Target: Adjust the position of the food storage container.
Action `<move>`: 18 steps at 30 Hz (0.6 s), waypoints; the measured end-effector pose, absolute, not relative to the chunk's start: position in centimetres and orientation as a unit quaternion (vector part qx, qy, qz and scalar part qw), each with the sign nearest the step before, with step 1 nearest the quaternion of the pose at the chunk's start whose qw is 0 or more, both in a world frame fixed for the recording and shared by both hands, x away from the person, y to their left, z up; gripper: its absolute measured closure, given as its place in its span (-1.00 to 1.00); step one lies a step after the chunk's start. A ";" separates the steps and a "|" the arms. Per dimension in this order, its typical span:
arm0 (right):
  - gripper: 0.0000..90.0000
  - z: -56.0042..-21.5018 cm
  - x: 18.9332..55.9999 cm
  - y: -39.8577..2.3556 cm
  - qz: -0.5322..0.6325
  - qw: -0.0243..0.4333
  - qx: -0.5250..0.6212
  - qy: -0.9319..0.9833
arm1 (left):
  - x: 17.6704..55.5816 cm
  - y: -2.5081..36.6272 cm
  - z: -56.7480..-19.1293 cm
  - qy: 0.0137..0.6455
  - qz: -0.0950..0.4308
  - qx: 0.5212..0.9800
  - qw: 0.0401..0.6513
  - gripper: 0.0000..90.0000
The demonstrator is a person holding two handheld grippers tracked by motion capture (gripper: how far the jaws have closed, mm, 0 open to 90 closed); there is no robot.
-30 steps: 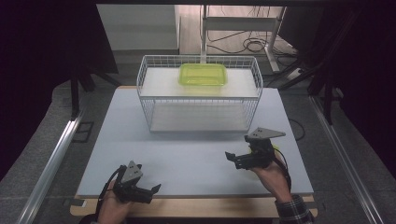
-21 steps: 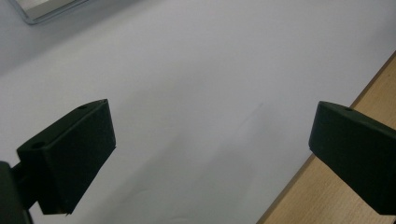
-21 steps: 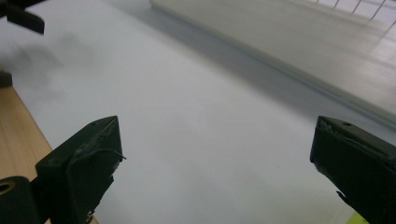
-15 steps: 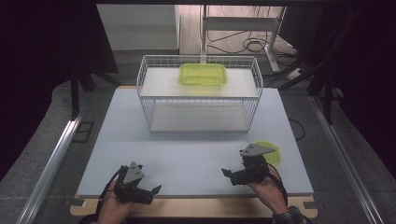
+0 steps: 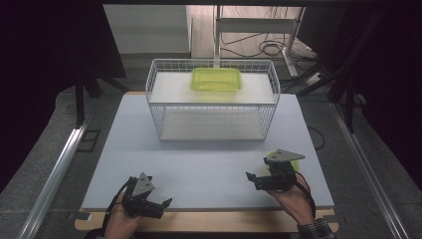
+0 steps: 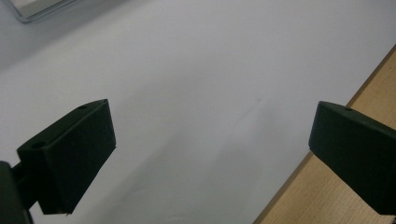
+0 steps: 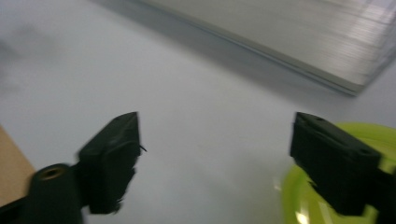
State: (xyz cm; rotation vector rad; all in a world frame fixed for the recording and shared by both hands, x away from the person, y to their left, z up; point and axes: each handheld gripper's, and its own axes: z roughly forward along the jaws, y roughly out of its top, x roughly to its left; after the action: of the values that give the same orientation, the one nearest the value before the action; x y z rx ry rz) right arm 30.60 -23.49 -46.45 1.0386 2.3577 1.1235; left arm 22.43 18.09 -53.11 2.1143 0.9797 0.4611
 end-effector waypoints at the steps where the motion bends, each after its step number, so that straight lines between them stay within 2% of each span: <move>1: -0.41 -46.3 30.7 -23.9 0.394 0.168 0.372 0.823 | 22.4 18.1 -53.1 0.383 0.180 0.826 0.374 -0.99; 8: 0.37 -45.5 31.5 -27.3 0.387 0.176 0.416 0.804 | 22.5 18.1 -53.1 0.383 0.180 0.826 0.372 -0.99; 9: 0.47 -45.4 31.6 -27.8 0.383 0.180 0.421 0.802 | 22.5 18.1 -53.1 0.383 0.180 0.826 0.372 -0.99; 10: 0.47 -45.4 31.6 -27.8 0.383 0.180 0.421 0.802 | 22.5 18.1 -53.1 0.383 0.180 0.826 0.372 -0.99; 11: 0.70 -45.2 31.8 -29.0 0.376 0.195 0.432 0.796 | 22.5 18.1 -53.2 0.384 0.180 0.826 0.371 -0.99; 13: 0.78 -45.1 31.8 -29.4 0.375 0.199 0.434 0.795 | 22.5 18.1 -53.2 0.383 0.180 0.826 0.371 -0.99; 14: 0.95 -45.0 32.0 -30.4 0.369 0.212 0.444 0.789 | 22.5 18.1 -53.2 0.383 0.180 0.827 0.371 -0.99; 18: 0.99 -44.9 32.3 -32.3 0.360 0.232 0.465 0.775 | 22.5 18.0 -53.2 0.384 0.180 0.827 0.371 -0.99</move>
State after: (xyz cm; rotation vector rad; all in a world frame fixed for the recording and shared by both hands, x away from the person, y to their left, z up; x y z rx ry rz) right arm 32.34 -32.26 -44.93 1.2780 2.1293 0.9892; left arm 22.46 18.05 -53.16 2.1202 0.9842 0.4607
